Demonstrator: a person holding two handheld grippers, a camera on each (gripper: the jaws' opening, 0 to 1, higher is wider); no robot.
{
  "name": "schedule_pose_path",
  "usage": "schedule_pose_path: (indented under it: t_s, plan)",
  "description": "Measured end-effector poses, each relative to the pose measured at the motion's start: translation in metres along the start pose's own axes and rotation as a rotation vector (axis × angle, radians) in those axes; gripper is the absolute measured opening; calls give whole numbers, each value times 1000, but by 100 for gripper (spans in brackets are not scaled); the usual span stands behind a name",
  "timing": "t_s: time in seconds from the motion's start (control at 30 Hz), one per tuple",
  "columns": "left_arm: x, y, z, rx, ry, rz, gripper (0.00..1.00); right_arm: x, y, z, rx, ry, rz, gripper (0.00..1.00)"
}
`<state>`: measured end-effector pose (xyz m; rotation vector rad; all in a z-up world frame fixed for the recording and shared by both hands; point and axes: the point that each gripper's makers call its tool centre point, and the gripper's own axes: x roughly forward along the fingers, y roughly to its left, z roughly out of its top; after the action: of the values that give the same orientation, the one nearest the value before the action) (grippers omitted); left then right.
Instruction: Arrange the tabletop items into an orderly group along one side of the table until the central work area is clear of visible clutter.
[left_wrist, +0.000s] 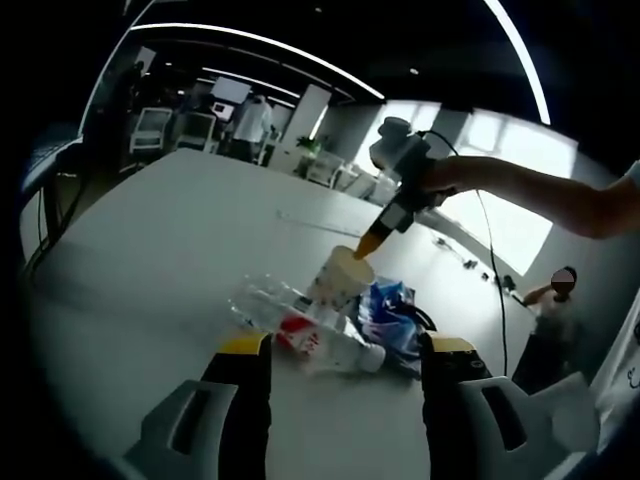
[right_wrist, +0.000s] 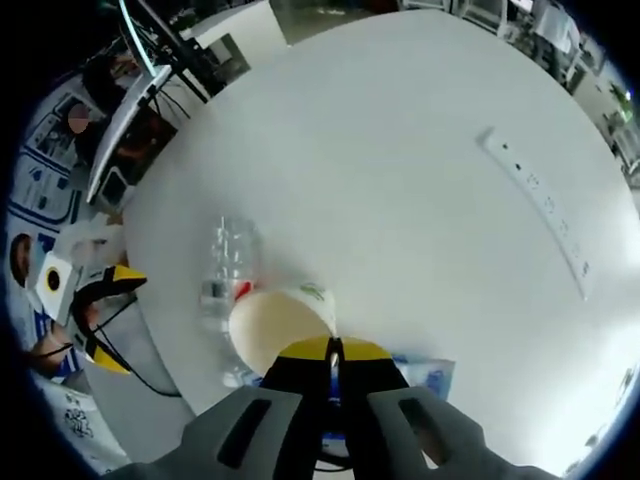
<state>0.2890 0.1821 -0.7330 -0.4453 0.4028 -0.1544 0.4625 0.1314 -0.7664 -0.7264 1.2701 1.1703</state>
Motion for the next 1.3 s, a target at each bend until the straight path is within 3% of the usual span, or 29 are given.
schedule_pose_path:
  t_s: [1.0, 1.23, 1.3]
  plan:
    - [-1, 3, 1, -4, -2, 4, 56, -1, 2, 7, -87, -28, 8, 4]
    - [-2, 3, 3, 3, -6, 6, 56, -18, 8, 13, -128, -98, 0, 5]
    - [-2, 2, 3, 4, -7, 6, 57, -25, 12, 17, -150, -145, -4, 6]
